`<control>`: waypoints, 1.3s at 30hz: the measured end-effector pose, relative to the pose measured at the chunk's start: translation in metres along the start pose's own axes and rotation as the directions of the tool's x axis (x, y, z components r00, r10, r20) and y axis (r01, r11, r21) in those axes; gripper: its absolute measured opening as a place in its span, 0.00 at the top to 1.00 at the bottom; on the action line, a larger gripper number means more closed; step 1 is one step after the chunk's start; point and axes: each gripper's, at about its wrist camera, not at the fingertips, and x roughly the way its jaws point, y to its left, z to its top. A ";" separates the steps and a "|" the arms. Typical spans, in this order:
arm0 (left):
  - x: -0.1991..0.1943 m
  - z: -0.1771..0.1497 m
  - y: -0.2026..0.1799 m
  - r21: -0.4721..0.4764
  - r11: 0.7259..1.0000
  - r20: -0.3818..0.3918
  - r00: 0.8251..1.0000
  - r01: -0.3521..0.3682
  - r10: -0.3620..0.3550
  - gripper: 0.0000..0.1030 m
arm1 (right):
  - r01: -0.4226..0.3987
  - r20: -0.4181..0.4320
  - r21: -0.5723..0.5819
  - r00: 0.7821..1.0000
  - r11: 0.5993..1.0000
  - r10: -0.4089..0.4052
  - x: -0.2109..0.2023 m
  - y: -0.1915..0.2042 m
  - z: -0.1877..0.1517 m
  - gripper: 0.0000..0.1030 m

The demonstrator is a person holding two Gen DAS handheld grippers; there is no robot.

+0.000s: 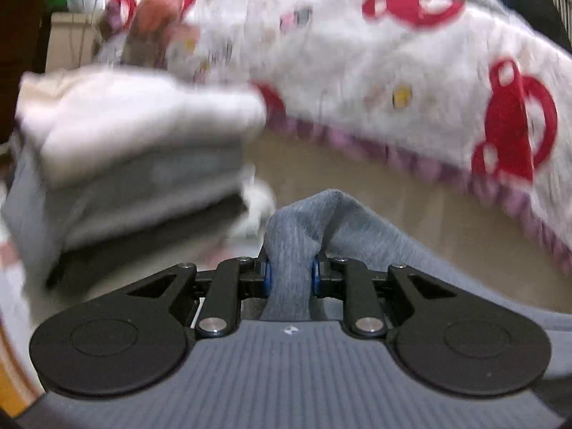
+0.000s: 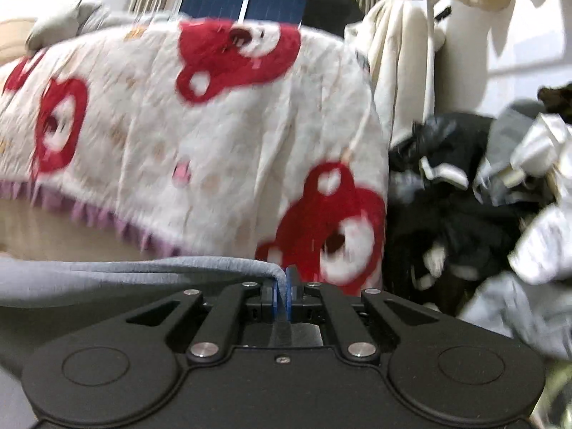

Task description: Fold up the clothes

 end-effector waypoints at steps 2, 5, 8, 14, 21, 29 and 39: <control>0.004 -0.020 0.005 0.031 1.000 -0.156 0.988 -0.004 0.009 0.79 | -0.009 -0.119 -0.003 0.993 1.000 0.009 -0.005 -0.004 -0.036 0.96; 0.022 -0.028 0.000 0.011 1.000 -0.390 0.921 0.003 0.002 0.72 | -0.029 -0.282 0.043 0.959 0.999 0.040 -0.005 -0.018 -0.087 0.96; 0.012 -0.013 -0.024 0.067 0.995 -0.376 0.926 0.069 -0.039 0.59 | -0.062 -0.340 0.076 0.937 0.995 0.084 -0.012 -0.026 -0.119 0.96; -0.025 0.004 -0.050 0.176 0.984 -0.163 0.986 0.016 0.013 0.56 | -0.117 -0.337 0.093 0.931 0.989 0.142 -0.009 -0.028 -0.126 0.94; -0.010 0.003 -0.047 0.045 0.996 -0.268 0.961 0.079 -0.064 0.45 | -0.121 -0.350 0.145 0.922 0.982 0.165 -0.005 -0.025 -0.139 0.87; 0.034 -0.048 -0.084 0.143 0.965 -0.512 0.851 0.219 -0.118 0.31 | -0.112 -0.347 0.140 0.925 0.984 0.155 -0.002 -0.019 -0.143 0.87; -0.011 -0.022 -0.107 0.360 0.928 -0.163 0.986 0.097 -0.039 0.93 | -0.054 -0.331 -0.054 0.943 0.997 0.033 -0.006 -0.004 -0.146 0.51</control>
